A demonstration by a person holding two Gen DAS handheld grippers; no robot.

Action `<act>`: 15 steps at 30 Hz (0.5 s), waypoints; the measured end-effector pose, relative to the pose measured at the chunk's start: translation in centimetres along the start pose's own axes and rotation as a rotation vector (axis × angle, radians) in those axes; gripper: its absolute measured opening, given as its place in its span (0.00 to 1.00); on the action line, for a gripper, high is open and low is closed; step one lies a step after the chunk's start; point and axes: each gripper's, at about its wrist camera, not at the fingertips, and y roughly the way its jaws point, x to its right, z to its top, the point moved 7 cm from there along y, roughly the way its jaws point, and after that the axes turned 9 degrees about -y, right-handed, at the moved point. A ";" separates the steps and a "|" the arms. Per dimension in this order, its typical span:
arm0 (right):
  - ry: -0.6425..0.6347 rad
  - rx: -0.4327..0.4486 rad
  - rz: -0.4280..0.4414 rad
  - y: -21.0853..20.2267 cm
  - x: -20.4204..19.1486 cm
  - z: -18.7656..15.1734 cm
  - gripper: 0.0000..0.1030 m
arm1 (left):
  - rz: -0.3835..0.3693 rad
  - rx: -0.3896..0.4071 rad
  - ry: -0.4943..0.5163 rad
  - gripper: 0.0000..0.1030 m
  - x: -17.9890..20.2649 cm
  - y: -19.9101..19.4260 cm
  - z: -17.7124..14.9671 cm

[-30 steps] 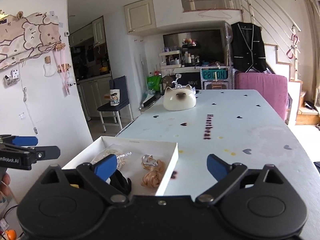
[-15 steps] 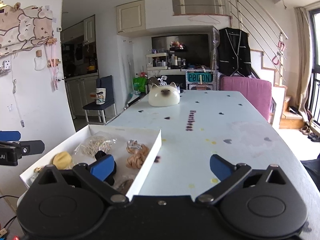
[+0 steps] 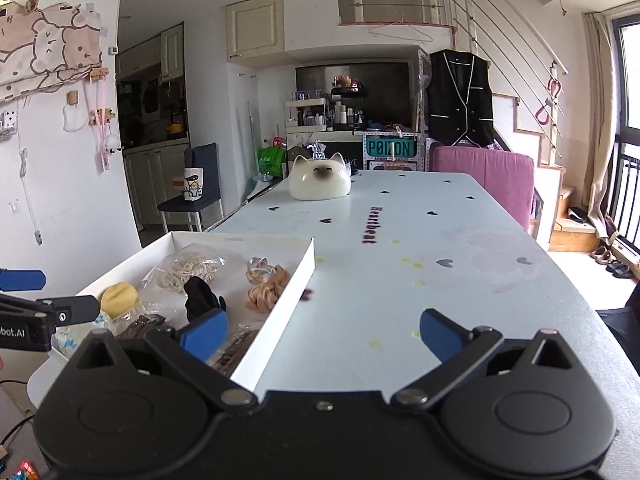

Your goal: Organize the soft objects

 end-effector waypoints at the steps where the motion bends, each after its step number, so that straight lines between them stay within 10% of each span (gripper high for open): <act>1: -0.004 0.001 -0.001 0.0 0.0 0.0 1.00 | 0.000 -0.001 -0.002 1.00 -0.1 0.1 0.0; 15: -0.020 0.004 -0.013 -0.3 -0.1 0.0 1.00 | 0.000 0.002 0.000 1.00 -0.1 -0.2 -0.3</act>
